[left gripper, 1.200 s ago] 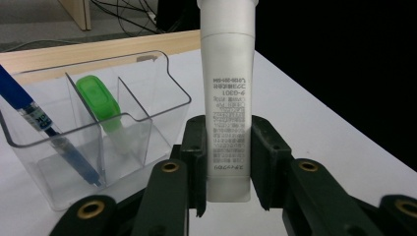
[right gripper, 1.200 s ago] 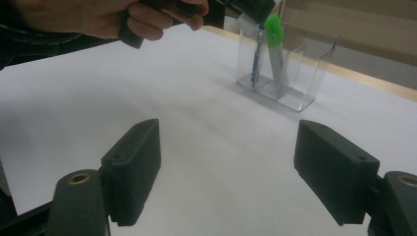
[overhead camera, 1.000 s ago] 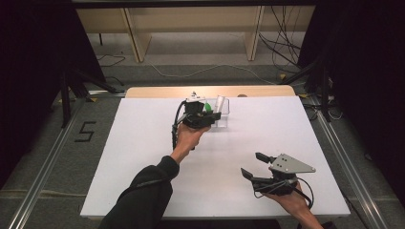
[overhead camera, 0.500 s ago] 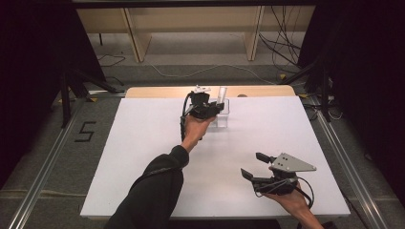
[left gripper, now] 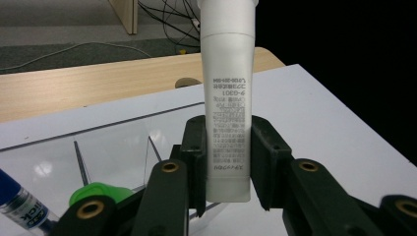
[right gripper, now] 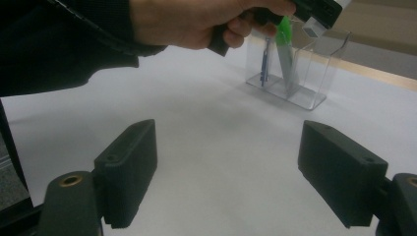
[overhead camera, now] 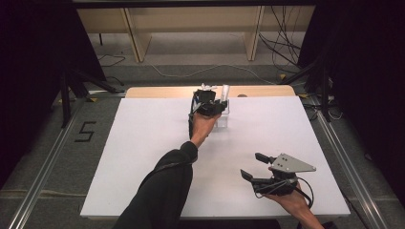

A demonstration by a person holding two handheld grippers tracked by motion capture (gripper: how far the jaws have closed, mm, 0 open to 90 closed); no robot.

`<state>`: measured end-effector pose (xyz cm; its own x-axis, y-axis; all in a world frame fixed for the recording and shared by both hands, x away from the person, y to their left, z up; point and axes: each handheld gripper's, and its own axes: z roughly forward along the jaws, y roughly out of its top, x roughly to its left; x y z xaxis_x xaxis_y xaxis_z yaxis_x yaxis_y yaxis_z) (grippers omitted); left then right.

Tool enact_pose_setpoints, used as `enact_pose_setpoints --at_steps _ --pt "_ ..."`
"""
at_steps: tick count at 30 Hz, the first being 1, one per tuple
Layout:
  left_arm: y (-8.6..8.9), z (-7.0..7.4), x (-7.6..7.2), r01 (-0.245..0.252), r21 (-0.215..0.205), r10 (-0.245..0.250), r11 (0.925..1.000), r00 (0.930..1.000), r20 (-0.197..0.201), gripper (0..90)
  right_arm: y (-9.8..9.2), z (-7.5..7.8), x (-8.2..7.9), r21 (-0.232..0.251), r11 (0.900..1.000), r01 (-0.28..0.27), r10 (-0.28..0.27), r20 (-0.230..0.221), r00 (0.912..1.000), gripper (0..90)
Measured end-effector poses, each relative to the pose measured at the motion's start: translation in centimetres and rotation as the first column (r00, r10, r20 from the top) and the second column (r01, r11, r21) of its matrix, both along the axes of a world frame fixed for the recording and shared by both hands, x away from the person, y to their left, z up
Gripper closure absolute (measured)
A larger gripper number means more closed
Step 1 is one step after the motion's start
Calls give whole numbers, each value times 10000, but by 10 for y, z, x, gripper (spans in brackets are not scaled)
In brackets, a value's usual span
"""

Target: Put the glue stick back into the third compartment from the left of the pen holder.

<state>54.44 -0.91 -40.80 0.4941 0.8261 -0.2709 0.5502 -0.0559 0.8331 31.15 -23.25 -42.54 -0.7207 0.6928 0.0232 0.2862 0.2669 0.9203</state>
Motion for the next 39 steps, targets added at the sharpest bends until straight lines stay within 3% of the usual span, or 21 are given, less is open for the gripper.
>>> enact_pose_setpoints --at_steps 39 --pt "-15 -9 12 -577 481 591 9972 9978 -287 700 1 0 -1 -49 9997 -241 241 64 9997 241"
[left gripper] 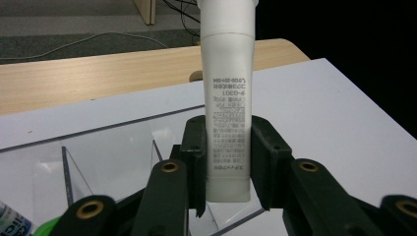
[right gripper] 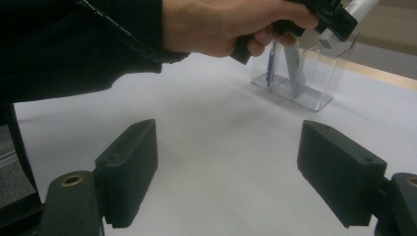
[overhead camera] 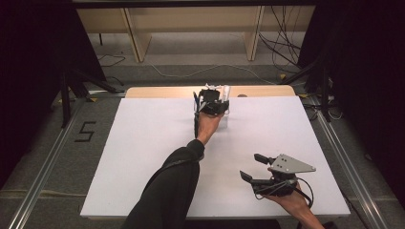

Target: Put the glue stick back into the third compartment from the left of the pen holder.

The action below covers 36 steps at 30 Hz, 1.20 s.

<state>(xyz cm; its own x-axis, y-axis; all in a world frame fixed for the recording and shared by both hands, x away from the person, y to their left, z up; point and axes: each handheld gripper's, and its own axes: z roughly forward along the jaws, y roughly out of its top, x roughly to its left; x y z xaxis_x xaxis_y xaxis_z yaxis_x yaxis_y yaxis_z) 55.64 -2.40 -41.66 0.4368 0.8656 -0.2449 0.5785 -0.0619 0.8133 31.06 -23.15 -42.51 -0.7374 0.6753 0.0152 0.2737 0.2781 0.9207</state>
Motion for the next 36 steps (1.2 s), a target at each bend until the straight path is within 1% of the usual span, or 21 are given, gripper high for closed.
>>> enact_pose_setpoints --at_steps 9,12,14,17,21,23,25,26,27,28,29,30,32,33,35,36 --pt "-2 -1 -1 -31 153 30 9999 10000 28 700 0 0 0 9 10000 -30 30 -45 10000 244" --pt "-3 -2 -3 -15 272 14 9996 10000 24 701 0 0 0 -4 10000 -32 32 -42 10000 244" --pt "-5 -3 -4 -69 497 65 9987 10000 70 701 1 -1 0 -12 10000 -40 40 -55 10000 244" --pt "-6 -4 -4 -57 559 56 9984 10000 11 700 1 -1 0 -25 10000 -58 57 -54 10000 244" --pt "-8 -7 -5 -143 676 138 9976 9999 77 700 0 0 0 -31 10000 -33 33 -90 10000 244" --pt "-9 -9 -5 -156 773 154 9969 9999 29 700 0 0 0 8 10000 -68 68 -55 10000 244" --pt "-9 -10 -5 -184 795 184 9967 9998 14 698 1 0 0 24 10000 -82 82 -64 9999 244" --pt "-9 -10 -6 -205 792 200 9966 9998 73 692 0 0 0 4 9999 -109 109 -56 9999 244" --pt "-9 -9 -6 -302 893 289 9955 9995 154 665 1 0 0 7 9999 -111 111 -94 9999 244" --pt "-9 -7 -7 -329 855 314 9958 9993 192 601 1 -1 0 -11 9999 -156 156 -76 9998 244" --pt "-8 -4 -7 -284 730 276 9969 9996 111 526 1 -1 0 -33 9999 -144 144 -115 9998 244" --pt "-7 -2 -8 -296 764 285 9966 9995 157 488 1 -1 0 -54 9999 -143 142 -125 9998 244" --pt "-8 4 -10 -369 827 346 9959 9990 292 430 2 -1 0 -53 9999 -157 157 -113 9998 244" --pt "-8 5 -10 -352 782 330 9963 9990 294 402 2 -1 0 -50 9998 -175 175 -109 9998 244" --pt "-8 11 -13 -333 751 309 9966 9990 329 375 2 -1 0 -43 9998 -173 173 -116 9998 244" --pt "-7 14 -14 -236 731 209 9970 9991 371 370 2 -1 1 -41 9998 -185 184 -112 9998 244"
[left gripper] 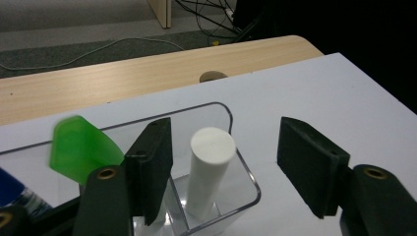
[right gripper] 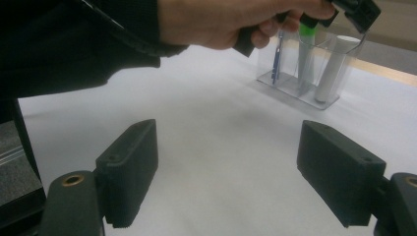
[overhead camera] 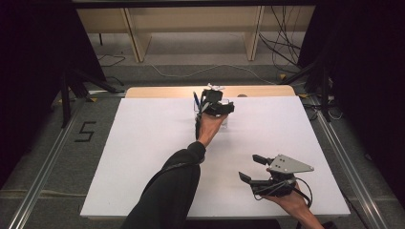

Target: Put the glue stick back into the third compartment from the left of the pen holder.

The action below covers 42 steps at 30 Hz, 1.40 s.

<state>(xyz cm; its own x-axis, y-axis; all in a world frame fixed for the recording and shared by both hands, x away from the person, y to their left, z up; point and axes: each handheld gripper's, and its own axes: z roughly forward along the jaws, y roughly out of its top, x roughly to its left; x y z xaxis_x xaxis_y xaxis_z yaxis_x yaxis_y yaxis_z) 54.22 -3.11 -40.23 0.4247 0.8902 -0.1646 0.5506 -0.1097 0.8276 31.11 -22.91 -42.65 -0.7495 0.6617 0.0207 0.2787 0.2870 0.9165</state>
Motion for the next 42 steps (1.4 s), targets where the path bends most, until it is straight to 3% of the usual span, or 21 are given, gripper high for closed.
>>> enact_pose_setpoints --at_steps 4,6,9,17,24,26,31,36,40,42 --pt "4 10 -6 369 -129 -371 9992 9992 -117 334 0 0 0 -2 10000 49 -49 -23 10000 243" --pt "9 15 -12 719 -552 -735 9959 9969 -278 322 -1 0 1 31 10000 91 -91 -13 10000 243" --pt "18 20 -22 1240 -756 -1266 9894 9915 -306 299 -1 0 1 76 9999 146 -146 -43 9999 242" --pt "49 25 -52 2569 -1118 -2608 9600 9651 -221 251 -2 1 2 194 9996 213 -211 -89 9997 241" --pt "77 31 -77 2992 -1423 -3007 9435 9536 114 242 -4 0 3 373 9988 317 -306 -278 9991 241" --pt "86 30 -85 3189 -1436 -3196 9368 9474 185 237 -5 0 4 501 9982 322 -303 -391 9988 240" --pt "103 25 -107 3410 -1449 -3406 9288 9398 289 221 -7 -1 5 760 9961 444 -397 -628 9972 241" --pt "118 20 -131 3930 -1428 -3894 9084 9195 530 209 -9 -1 7 1061 9928 549 -461 -838 9954 240" --pt "129 17 -148 4039 -1325 -3983 9052 9148 673 200 -10 -3 8 1126 9919 584 -484 -893 9948 240" --pt "135 15 -154 4052 -1071 -3988 9079 9138 764 194 -9 -3 8 1100 9921 608 -507 -925 9944 239"
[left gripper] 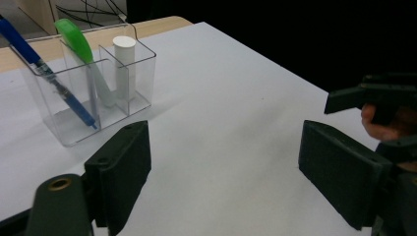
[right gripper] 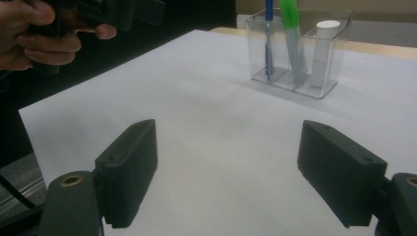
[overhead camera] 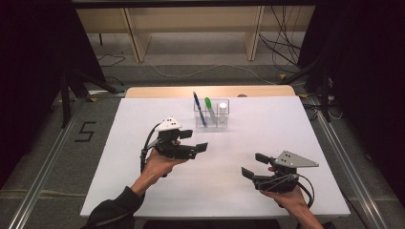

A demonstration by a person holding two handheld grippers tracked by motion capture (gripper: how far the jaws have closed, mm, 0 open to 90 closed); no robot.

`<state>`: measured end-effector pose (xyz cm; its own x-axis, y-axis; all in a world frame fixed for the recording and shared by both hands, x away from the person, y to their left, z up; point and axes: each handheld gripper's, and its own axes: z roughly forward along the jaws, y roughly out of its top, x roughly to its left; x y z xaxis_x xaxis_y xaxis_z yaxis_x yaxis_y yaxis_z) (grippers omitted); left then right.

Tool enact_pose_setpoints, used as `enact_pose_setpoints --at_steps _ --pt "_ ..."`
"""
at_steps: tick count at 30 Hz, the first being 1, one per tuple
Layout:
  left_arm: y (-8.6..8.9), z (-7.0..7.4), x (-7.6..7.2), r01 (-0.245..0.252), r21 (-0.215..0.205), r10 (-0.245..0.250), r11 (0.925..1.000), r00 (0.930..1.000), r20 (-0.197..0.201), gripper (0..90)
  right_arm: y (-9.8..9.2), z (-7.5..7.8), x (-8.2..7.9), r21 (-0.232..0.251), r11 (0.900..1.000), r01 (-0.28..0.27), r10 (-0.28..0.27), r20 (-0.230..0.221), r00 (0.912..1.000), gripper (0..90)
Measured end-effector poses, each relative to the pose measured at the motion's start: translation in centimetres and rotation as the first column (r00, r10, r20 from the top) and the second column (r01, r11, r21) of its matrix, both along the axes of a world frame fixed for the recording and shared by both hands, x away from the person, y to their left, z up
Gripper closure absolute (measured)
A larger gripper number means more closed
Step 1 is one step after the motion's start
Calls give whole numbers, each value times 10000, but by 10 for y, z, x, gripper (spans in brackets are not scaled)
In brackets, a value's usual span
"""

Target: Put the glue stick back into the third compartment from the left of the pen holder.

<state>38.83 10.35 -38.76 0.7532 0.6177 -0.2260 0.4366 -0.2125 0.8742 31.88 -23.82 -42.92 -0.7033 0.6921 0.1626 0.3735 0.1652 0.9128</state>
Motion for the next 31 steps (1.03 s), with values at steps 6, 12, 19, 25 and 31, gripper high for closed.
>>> enact_pose_setpoints --at_steps 6,12,19,25,31 --pt "18 -17 -16 -155 -163 149 9997 9990 -413 171 0 -1 0 -44 10000 12 -12 -14 10000 237" --pt "29 -23 -34 -44 -149 42 9999 10000 -85 154 1 -3 -1 -113 9999 -32 31 -88 10000 233" --pt "43 -32 -46 -268 -436 265 9987 9996 -59 154 -1 -3 -2 -100 9999 29 -29 -38 10000 231" --pt "47 -39 -56 -601 -309 605 9977 9981 108 150 -1 -4 -1 -162 9999 -35 35 -31 10000 229" --pt "52 -39 -54 -701 -589 706 9958 9975 64 149 1 -5 -1 -216 9998 -28 27 -69 10000 224"
